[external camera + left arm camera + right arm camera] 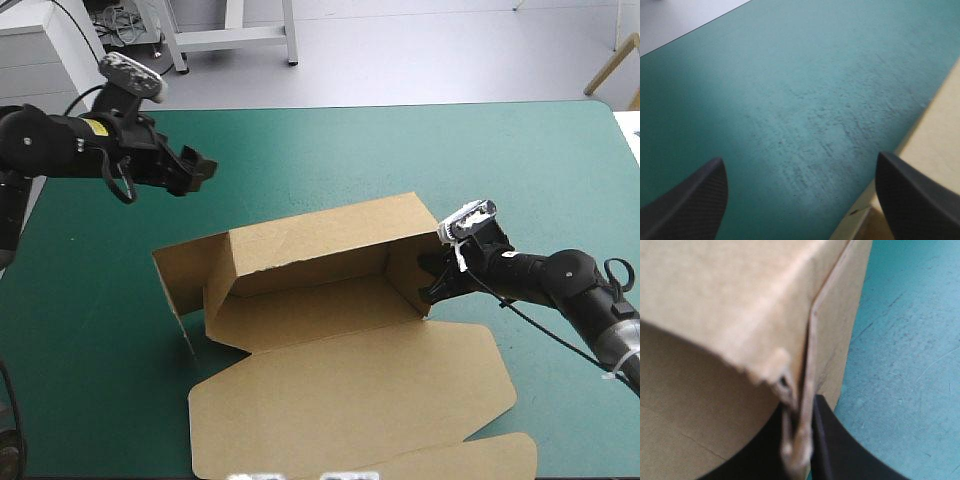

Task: Fold the box

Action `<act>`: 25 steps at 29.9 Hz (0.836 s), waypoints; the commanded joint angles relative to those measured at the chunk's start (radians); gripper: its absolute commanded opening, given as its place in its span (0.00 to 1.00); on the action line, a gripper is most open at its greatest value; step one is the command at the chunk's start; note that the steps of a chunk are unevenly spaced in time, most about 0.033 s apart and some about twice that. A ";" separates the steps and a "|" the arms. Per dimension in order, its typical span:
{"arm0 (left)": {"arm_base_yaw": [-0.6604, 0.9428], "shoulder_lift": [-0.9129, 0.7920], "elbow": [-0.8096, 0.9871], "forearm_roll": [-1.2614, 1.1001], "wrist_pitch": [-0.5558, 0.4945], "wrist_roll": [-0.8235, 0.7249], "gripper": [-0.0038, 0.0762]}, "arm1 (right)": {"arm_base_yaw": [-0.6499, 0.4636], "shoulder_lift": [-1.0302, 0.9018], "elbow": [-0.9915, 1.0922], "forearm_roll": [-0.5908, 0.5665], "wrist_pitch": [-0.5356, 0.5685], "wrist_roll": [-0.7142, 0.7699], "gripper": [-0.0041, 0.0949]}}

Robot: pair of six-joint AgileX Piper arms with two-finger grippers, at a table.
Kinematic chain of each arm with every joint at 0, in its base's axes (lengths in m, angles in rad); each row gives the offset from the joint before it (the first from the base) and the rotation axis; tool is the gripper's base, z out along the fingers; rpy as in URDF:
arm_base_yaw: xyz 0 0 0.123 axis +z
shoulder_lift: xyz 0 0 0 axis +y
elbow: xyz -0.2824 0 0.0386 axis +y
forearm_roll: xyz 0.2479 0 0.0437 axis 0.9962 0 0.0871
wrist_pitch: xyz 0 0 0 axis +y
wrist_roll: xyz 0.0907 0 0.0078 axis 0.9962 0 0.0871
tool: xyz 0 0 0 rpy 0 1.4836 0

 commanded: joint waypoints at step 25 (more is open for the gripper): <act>0.193 -0.208 0.163 0.220 -0.048 -0.113 0.04 | 0.007 -0.073 -0.267 -0.466 0.153 0.466 0.02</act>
